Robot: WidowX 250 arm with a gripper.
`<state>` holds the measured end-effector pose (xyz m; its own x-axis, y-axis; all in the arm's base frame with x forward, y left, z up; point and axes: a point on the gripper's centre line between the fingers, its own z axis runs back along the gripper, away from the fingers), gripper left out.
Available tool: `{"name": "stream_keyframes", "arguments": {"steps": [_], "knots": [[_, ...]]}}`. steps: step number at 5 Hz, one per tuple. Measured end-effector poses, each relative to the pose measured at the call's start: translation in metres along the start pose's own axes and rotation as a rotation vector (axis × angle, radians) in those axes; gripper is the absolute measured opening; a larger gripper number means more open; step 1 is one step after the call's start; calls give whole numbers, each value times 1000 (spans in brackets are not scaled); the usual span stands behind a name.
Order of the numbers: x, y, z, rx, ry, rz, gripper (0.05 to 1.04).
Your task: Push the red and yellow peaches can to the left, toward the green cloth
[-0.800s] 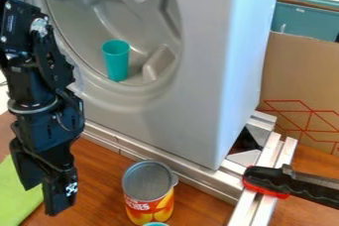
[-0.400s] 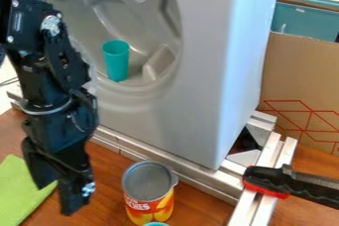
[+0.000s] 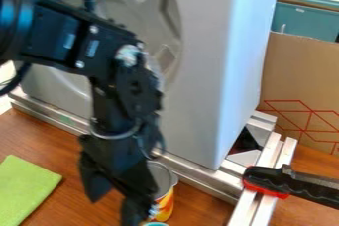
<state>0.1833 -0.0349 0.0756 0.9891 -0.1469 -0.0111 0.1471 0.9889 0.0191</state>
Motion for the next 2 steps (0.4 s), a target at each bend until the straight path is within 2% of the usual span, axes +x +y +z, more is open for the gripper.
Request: {"name": "stream_keyframes", "arguments": {"steps": [1, 2], "knots": [[14, -27, -5, -32, -21, -4, 1000], [29, -48, -15, -38, -19, 4, 1000]]}}
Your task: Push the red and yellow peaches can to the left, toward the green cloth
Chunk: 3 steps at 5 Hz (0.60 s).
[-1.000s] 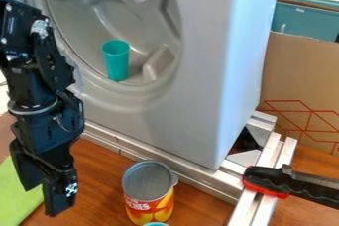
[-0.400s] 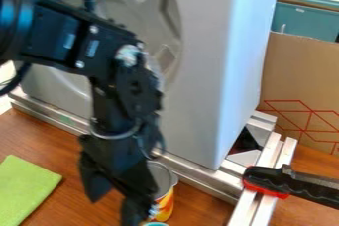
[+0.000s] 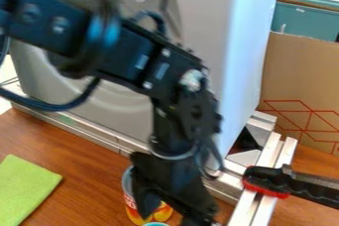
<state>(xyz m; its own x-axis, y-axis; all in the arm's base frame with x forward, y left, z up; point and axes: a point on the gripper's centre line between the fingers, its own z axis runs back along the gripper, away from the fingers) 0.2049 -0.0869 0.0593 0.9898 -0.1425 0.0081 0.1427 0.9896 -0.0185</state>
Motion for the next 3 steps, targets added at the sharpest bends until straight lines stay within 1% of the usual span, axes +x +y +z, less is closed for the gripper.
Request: {"name": "stream_keyframes", "arguments": {"steps": [1, 2, 3], "knots": [[18, -8, -16, 11, -22, 30, 1000], [35, -9, -32, 39, -43, 4, 1000], [46, -11, -38, -15, -92, -117, 1000]]}}
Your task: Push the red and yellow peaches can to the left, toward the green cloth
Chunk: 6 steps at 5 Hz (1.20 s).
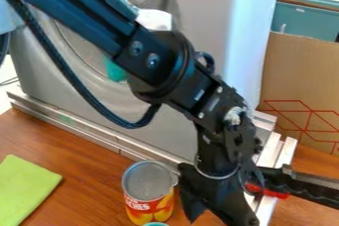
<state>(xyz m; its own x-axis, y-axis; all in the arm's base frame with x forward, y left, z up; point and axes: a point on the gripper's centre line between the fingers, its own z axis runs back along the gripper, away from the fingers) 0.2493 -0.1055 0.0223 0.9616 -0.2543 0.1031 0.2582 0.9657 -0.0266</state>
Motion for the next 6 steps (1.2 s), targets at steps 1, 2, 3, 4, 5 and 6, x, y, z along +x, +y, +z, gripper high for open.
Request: {"name": "stream_keyframes", "arguments": {"steps": [1, 2, 3, 4, 5, 6], "knots": [[2, 15, -8, -46, -47, -18, 1000], [-4, 23, -12, -74, -51, -7, 1000], [-11, 33, -14, -89, -39, 19, 999], [-18, 40, -14, -61, 5, 45, 999], [-21, 60, -14, -33, 17, 90, 999], [-26, 80, -3, -3, 22, 123, 999]]}}
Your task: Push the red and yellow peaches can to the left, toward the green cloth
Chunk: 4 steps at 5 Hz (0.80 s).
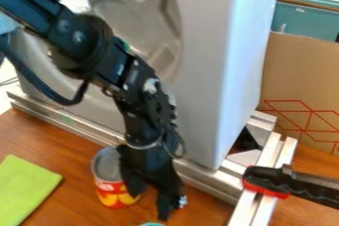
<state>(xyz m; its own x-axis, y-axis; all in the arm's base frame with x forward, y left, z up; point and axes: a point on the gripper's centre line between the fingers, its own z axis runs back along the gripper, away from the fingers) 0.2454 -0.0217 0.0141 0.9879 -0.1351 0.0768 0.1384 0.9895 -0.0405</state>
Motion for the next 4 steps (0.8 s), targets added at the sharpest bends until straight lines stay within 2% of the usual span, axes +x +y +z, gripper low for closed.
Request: {"name": "stream_keyframes", "arguments": {"steps": [1, 4], "knots": [[-6, 18, 5, 1, -12, 46, 999], [-14, 38, 12, 12, -5, 86, 999]]}}
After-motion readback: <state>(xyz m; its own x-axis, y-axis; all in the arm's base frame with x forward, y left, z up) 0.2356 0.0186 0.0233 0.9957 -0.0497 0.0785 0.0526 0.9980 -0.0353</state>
